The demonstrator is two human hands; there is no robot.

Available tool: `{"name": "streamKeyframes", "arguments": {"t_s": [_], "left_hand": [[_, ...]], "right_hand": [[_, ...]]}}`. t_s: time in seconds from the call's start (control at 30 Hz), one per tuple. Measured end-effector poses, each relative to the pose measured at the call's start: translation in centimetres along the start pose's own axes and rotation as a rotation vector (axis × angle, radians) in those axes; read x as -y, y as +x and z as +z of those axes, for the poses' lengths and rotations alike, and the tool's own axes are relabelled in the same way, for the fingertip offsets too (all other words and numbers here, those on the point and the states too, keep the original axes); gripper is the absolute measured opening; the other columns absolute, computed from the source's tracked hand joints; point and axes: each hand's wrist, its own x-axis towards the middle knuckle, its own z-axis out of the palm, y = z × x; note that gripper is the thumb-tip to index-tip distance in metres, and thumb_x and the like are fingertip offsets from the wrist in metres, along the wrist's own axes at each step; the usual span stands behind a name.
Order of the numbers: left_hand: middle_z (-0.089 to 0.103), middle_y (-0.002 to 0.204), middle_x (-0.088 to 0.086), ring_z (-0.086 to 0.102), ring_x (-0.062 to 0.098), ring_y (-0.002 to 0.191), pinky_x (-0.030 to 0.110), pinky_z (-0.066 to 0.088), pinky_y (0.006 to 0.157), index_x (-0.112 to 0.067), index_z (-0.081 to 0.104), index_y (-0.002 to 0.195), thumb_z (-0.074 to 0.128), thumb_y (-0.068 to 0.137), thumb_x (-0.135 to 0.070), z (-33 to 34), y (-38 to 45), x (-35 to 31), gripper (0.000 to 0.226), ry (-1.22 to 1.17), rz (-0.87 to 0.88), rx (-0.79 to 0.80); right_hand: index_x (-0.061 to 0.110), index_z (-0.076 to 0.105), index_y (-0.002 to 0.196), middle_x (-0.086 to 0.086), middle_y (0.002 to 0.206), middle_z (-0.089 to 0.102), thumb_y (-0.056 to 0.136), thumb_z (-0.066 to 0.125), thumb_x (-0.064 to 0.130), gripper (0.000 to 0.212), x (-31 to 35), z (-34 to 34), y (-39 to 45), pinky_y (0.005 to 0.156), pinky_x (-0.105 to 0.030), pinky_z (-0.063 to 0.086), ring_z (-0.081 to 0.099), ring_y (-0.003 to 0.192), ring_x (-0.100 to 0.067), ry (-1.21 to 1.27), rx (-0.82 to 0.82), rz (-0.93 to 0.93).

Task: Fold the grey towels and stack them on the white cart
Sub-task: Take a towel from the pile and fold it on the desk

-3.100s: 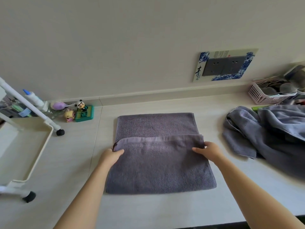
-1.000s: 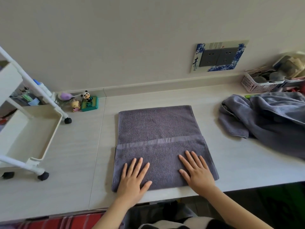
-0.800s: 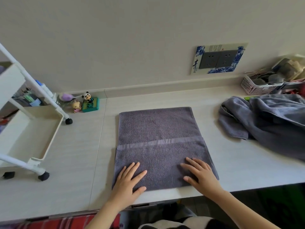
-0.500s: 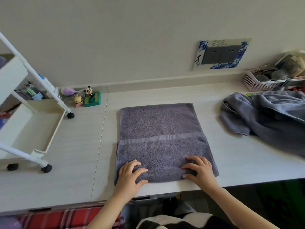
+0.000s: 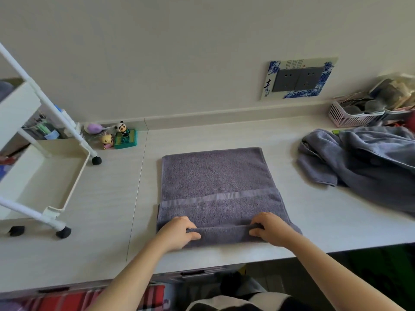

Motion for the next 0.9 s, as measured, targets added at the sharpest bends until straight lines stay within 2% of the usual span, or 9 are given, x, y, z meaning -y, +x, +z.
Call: {"name": "streamKeyframes", "arguments": {"t_s": [0.1, 0.17, 0.23, 0.33, 0.5, 0.57, 0.73, 0.8, 0.9], "left_hand": [[0.044, 0.076, 0.001, 0.042, 0.013, 0.072, 0.027, 0.029, 0.065, -0.02, 0.053, 0.072, 0.059, 0.09, -0.042, -2.3, -0.5, -0.2, 0.028, -0.114, 0.021, 0.235], [0.042, 0.067, 0.0, 0.038, 0.012, 0.065, 0.028, 0.028, 0.063, -0.021, 0.046, 0.064, 0.059, 0.09, -0.04, -4.7, -0.7, -0.7, 0.035, -0.15, 0.042, 0.327], [0.047, 0.069, -0.001, 0.041, 0.011, 0.066, 0.027, 0.031, 0.064, -0.021, 0.052, 0.068, 0.059, 0.09, -0.039, -7.4, -0.3, -1.1, 0.03, -0.152, 0.04, 0.376], [0.058, 0.073, -0.005, 0.051, 0.009, 0.07, 0.024, 0.039, 0.068, -0.019, 0.062, 0.079, 0.059, 0.091, -0.038, -11.6, 1.9, -1.6, 0.022, -0.171, -0.003, 0.371], [0.068, 0.093, -0.003, 0.062, 0.015, 0.088, 0.027, 0.048, 0.08, -0.022, 0.067, 0.093, 0.057, 0.091, -0.041, -16.6, 7.4, -1.1, 0.021, -0.137, -0.165, 0.378], [0.067, 0.102, -0.002, 0.063, 0.017, 0.095, 0.03, 0.049, 0.086, -0.021, 0.068, 0.1, 0.054, 0.092, -0.044, -17.3, 9.8, -0.4, 0.028, -0.099, -0.204, 0.321], [0.064, 0.111, -0.001, 0.058, 0.017, 0.101, 0.034, 0.045, 0.091, -0.02, 0.065, 0.106, 0.036, 0.093, -0.06, -14.8, 14.3, 0.8, 0.051, -0.135, -0.241, 0.046], [0.061, 0.109, -0.005, 0.056, 0.017, 0.101, 0.037, 0.044, 0.09, -0.026, 0.063, 0.106, 0.037, 0.086, -0.069, -13.2, 14.8, 1.1, 0.054, -0.054, -0.237, 0.015], [0.055, 0.104, -0.001, 0.049, 0.018, 0.096, 0.033, 0.04, 0.081, -0.018, 0.057, 0.097, 0.039, 0.091, -0.06, -11.8, 15.4, 1.5, 0.046, 0.165, -0.18, -0.047]], "right_hand": [[0.013, 0.06, 0.09, -0.002, 0.083, 0.056, 0.094, 0.052, 0.034, 0.023, 0.9, -3.1, -0.7, 0.068, -0.024, 0.039, 0.048, 0.071, -0.014, 0.009, 0.216, -0.028], [0.007, 0.06, 0.092, -0.003, 0.081, 0.054, 0.094, 0.051, 0.033, 0.028, 1.3, -5.4, -0.3, 0.067, -0.024, 0.038, 0.048, 0.071, -0.014, 0.003, 0.292, -0.056], [0.006, 0.06, 0.092, -0.002, 0.08, 0.055, 0.093, 0.053, 0.033, 0.028, 1.7, -7.7, 0.7, 0.066, -0.026, 0.039, 0.049, 0.071, -0.015, -0.001, 0.33, -0.07], [0.017, 0.052, 0.073, 0.004, 0.069, 0.051, 0.092, 0.055, 0.034, 0.026, 2.2, -11.3, 4.2, 0.062, -0.026, 0.035, 0.045, 0.064, -0.011, -0.046, 0.334, -0.083], [0.013, 0.063, 0.096, 0.003, 0.086, 0.057, 0.094, 0.052, 0.038, 0.028, 3.0, -15.2, 12.0, 0.071, -0.027, 0.037, 0.051, 0.08, -0.014, -0.094, 0.343, -0.075], [0.013, 0.063, 0.099, 0.005, 0.084, 0.056, 0.095, 0.049, 0.041, 0.031, 2.9, -15.9, 14.7, 0.067, -0.025, 0.037, 0.05, 0.082, -0.014, -0.07, 0.321, -0.08], [0.02, 0.049, 0.076, 0.006, 0.074, 0.049, 0.092, 0.034, 0.062, 0.047, 1.1, -14.9, 20.0, 0.067, -0.026, 0.034, 0.045, 0.067, -0.01, -0.044, 0.278, -0.053], [0.018, 0.051, 0.084, 0.005, 0.077, 0.05, 0.088, 0.041, 0.065, 0.048, 0.4, -13.8, 20.5, 0.063, -0.025, 0.032, 0.045, 0.068, -0.012, -0.053, 0.273, -0.073], [0.018, 0.049, 0.09, 0.0, 0.085, 0.055, 0.085, 0.051, 0.062, 0.045, -0.4, -12.5, 21.1, 0.061, -0.028, 0.034, 0.05, 0.077, -0.018, -0.158, 0.192, -0.125]]}}
